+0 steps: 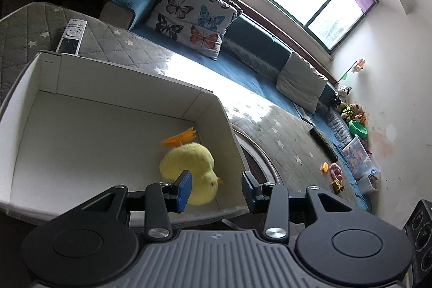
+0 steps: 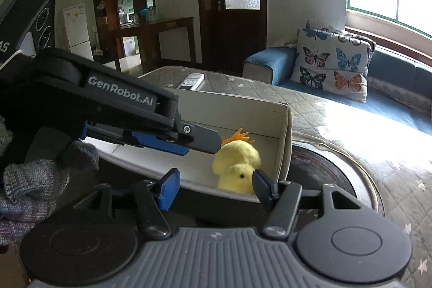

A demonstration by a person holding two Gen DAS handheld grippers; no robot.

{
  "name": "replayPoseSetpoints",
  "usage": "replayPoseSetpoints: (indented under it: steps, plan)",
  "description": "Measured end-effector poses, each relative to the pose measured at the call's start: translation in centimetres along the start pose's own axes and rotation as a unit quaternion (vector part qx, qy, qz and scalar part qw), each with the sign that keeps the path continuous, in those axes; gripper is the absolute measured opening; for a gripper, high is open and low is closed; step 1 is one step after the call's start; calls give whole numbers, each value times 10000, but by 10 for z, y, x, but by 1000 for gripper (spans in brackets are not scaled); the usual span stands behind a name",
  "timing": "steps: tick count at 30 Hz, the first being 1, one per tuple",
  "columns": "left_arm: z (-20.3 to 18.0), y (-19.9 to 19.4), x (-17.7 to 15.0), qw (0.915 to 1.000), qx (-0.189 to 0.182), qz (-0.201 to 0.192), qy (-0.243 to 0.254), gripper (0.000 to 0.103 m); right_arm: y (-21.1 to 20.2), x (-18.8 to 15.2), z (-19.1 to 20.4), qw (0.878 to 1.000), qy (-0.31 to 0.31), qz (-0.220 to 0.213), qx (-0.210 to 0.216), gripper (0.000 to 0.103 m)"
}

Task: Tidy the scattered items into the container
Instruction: 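Open the right tool to release the chick and withdraw, then reach the right tool to the large orange rubber duck and grasp it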

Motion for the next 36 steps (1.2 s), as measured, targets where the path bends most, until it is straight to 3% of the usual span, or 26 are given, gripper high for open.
replayPoseSetpoints:
  steps: [16,36]
  plan:
    - [-13,-53,-52,9995,254,-144,83,43,-54,-39,35,9997,-46,-200,123,72]
    - [5,-103,-95,9963,748,-388,-179,43,-76,-71,67,9992,-113,-161,351,87]
Point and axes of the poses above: each gripper's, at about its wrist camera, not at the fingertips, and y roughly the way its jaws point, z to its left, x to its top, the point moved 1 cm from there along y, roughly the way its jaws point, and after that the axes turned 6 degrees about -x, right-handed, at the moved point
